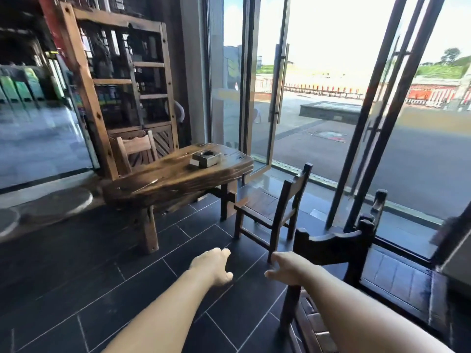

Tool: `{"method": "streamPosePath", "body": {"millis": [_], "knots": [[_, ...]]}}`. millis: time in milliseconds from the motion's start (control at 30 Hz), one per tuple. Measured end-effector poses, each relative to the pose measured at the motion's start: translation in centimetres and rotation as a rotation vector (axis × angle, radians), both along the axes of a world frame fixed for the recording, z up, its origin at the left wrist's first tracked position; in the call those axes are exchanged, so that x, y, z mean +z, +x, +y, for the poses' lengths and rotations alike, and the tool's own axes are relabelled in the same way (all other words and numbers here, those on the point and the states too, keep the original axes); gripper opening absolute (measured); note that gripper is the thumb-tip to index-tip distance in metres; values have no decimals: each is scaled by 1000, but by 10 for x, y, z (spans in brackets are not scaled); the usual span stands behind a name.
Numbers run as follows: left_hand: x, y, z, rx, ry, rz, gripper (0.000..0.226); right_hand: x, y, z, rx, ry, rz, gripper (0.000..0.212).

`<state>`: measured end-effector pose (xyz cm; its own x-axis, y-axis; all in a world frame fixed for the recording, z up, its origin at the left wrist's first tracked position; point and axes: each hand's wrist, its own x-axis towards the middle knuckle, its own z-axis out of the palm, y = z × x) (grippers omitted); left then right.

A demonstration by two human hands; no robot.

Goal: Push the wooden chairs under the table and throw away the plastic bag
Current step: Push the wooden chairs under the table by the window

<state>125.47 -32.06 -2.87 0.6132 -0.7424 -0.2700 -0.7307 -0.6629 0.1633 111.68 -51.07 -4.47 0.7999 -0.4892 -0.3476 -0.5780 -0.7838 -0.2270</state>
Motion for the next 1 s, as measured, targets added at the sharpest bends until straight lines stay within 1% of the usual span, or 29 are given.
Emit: {"method": "streamPosePath", "body": {"millis": [100, 200, 400, 600, 733, 867, 1000], "knots": [[5, 56, -29, -21, -5, -1, 57, 11, 46, -26, -36, 13, -10, 54], [6, 99, -60, -50, 12, -1, 57, 16, 83, -57, -57, 7, -20, 58], [-3, 174, -135, -94, 23, 31, 64, 7, 150, -134, -116, 35, -30, 61], [-12, 254, -239, -124, 17, 14, 56, -17, 229, -231, -136, 45, -58, 59], [-11, 307, -315, -128, 18, 27, 58, -23, 277, -300, -174, 77, -61, 55], [-6, 344, -381, -170, 25, 36, 62, -18, 311, -357, -219, 105, -50, 58], [-10, 378, -442, -223, 44, 70, 58, -16, 334, -405, -281, 109, -43, 61]]}}
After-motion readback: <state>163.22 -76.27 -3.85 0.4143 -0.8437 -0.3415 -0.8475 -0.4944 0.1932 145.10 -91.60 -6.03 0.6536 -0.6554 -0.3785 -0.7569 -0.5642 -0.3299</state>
